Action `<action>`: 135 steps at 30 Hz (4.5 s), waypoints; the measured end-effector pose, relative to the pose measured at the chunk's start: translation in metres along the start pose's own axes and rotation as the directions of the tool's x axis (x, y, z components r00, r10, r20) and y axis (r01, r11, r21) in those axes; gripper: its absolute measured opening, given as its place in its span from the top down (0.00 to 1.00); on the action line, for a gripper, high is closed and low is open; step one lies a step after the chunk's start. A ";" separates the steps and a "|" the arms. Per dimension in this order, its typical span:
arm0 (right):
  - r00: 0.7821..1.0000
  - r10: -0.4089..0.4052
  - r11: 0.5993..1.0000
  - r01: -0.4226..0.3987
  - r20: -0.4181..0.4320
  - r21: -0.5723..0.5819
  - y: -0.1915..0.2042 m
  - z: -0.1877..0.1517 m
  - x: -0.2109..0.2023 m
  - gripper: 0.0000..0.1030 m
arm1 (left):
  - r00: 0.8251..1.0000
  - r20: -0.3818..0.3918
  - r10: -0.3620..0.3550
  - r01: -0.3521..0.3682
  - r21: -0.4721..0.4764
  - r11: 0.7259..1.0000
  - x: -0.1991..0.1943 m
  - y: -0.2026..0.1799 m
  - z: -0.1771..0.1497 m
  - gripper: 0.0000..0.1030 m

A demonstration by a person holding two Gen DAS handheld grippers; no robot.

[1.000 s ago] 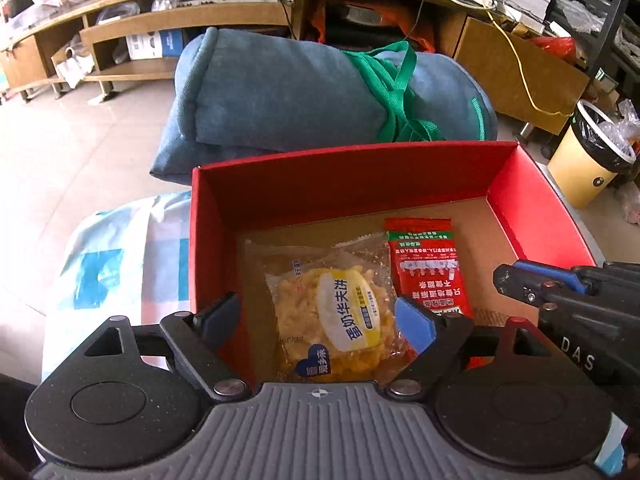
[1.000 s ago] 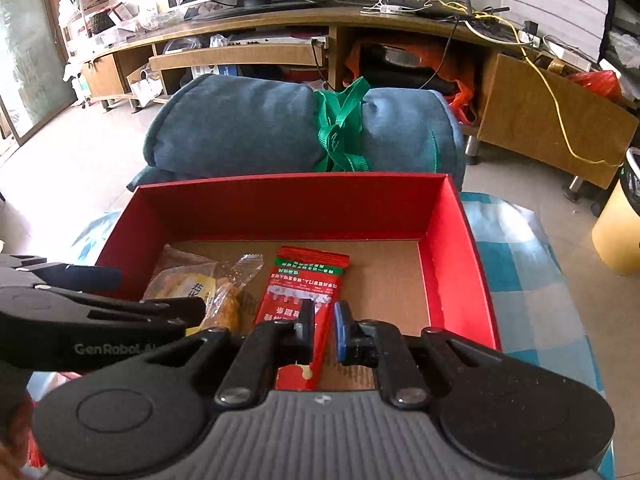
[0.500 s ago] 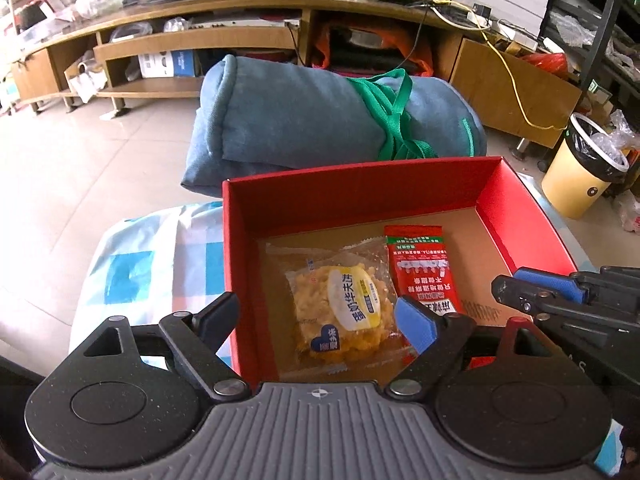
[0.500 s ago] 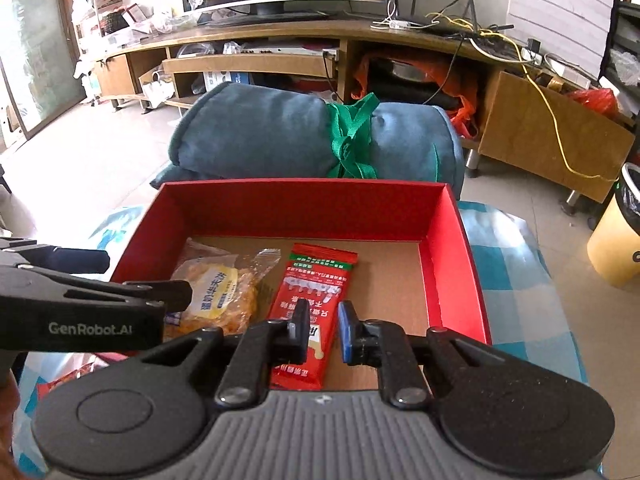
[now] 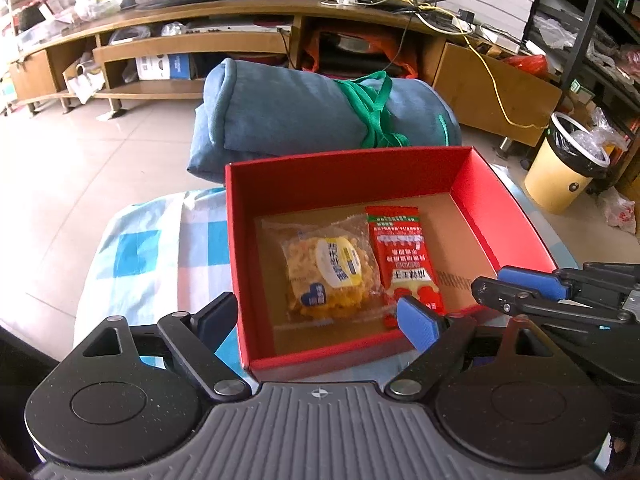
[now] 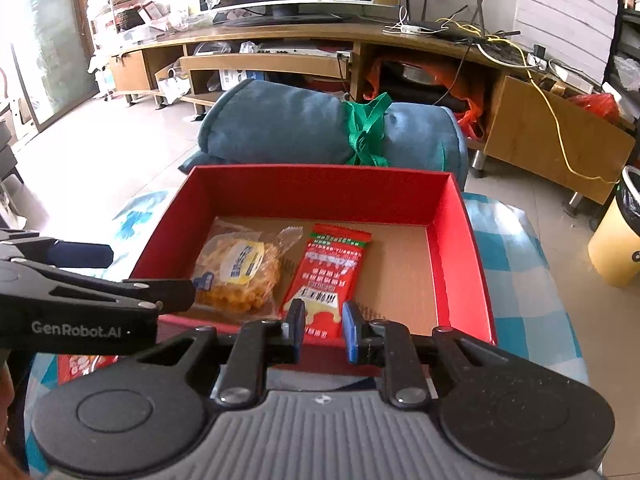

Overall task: Organize snacks
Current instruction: 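Open both tools to release the snacks in the red box and withdraw, then move the right tool to the gold sachet while the left tool approaches the round wrapped bun, then grasp and adjust the gold sachet with the right tool while the left tool grasps the bun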

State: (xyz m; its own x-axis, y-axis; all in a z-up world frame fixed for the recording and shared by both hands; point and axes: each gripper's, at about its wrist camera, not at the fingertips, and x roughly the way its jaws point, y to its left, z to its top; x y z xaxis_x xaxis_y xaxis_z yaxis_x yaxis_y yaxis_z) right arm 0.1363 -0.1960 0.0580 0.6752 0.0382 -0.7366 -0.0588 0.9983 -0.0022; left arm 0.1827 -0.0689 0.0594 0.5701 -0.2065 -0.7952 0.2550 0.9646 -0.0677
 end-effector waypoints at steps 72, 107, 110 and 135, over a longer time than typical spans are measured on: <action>0.963 -0.075 0.950 0.148 -0.259 0.276 -0.081 -0.152 -0.077 0.71 | 0.903 -0.365 -0.227 0.290 0.127 0.949 0.016 -0.099 -0.119 0.27; 0.945 0.007 0.986 0.048 -0.328 0.159 -0.023 -0.145 -0.033 0.57 | 0.872 -0.413 -0.261 0.280 -0.016 0.960 0.010 -0.050 -0.132 0.25; 0.944 -0.037 0.992 0.074 -0.328 0.100 -0.023 -0.145 -0.038 0.57 | 0.871 -0.391 -0.296 0.303 -0.047 0.952 0.004 -0.043 -0.126 0.18; 0.940 -0.091 0.993 0.108 -0.329 0.035 -0.019 -0.158 -0.050 0.71 | 0.864 -0.423 -0.274 0.316 0.030 0.948 0.006 -0.057 -0.136 0.16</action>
State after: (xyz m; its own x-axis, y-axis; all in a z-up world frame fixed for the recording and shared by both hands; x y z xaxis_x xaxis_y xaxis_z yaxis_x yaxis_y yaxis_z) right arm -0.0125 -0.2238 -0.0125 0.3980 -0.0698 -0.9147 0.0403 0.9975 -0.0586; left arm 0.0659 -0.1027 -0.0235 0.0925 -0.3733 -0.9231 0.4452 0.8447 -0.2970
